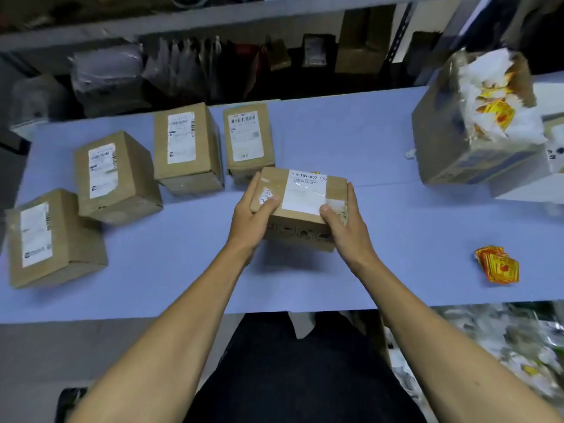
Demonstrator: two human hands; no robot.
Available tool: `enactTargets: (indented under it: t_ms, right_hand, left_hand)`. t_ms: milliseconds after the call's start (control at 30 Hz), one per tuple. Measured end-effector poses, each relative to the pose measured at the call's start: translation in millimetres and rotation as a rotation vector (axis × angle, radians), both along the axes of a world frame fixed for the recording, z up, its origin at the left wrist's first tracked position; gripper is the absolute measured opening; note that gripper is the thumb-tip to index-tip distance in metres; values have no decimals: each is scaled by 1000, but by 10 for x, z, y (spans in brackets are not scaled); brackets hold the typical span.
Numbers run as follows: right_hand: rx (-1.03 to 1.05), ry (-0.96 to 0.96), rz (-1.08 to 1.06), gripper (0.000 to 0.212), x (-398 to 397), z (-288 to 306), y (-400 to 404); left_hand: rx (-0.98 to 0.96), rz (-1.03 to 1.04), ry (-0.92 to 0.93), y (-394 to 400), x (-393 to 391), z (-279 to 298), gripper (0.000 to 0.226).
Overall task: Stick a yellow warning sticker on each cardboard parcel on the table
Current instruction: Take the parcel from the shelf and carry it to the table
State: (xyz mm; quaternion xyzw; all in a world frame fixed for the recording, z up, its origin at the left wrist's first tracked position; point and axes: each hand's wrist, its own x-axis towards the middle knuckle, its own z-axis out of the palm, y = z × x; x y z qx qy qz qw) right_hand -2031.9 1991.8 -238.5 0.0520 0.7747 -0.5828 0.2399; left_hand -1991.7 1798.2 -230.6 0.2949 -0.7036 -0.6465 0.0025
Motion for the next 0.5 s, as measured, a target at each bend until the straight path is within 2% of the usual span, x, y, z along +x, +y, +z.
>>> enactTargets:
  t_ms: [167, 500]
  right_hand:
    - [32, 6, 205, 82, -102, -145, -35]
    - [59, 3, 441, 82, -89, -314, -279]
  left_hand:
    - [45, 135, -67, -38, 153, -161, 64]
    - [53, 248, -137, -193, 478, -398, 65]
